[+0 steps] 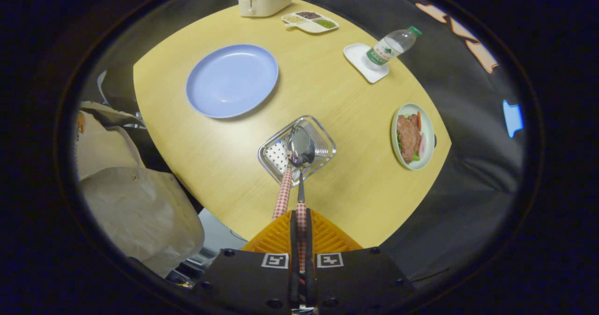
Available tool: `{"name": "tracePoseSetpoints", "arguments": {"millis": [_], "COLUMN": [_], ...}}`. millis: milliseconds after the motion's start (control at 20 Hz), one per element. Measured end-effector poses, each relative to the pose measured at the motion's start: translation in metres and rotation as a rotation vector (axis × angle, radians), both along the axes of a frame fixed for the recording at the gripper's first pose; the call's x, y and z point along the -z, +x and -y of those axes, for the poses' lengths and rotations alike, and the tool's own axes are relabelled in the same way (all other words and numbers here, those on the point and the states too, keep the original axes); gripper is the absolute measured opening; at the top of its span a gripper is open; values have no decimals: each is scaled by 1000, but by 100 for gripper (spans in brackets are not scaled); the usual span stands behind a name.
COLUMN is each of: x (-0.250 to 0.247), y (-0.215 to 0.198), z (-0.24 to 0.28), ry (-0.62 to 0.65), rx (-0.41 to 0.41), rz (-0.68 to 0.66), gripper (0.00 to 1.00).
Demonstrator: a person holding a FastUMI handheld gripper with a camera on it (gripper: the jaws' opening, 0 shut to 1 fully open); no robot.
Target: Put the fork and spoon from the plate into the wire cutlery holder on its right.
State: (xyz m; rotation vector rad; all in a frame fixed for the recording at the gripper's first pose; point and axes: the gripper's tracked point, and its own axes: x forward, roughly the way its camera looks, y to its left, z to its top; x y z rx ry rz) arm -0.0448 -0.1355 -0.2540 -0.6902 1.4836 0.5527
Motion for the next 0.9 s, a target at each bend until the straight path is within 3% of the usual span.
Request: {"name": "tracePoseSetpoints", "arguments": {"millis": [650, 750, 900], "x": [14, 12, 11], "y": [14, 18, 22], "z": [-2, -6, -8], "ry": [-11, 11, 45], "rx": [26, 41, 84], "rz": [-50, -45, -27], "gripper": [14, 17, 31]}}
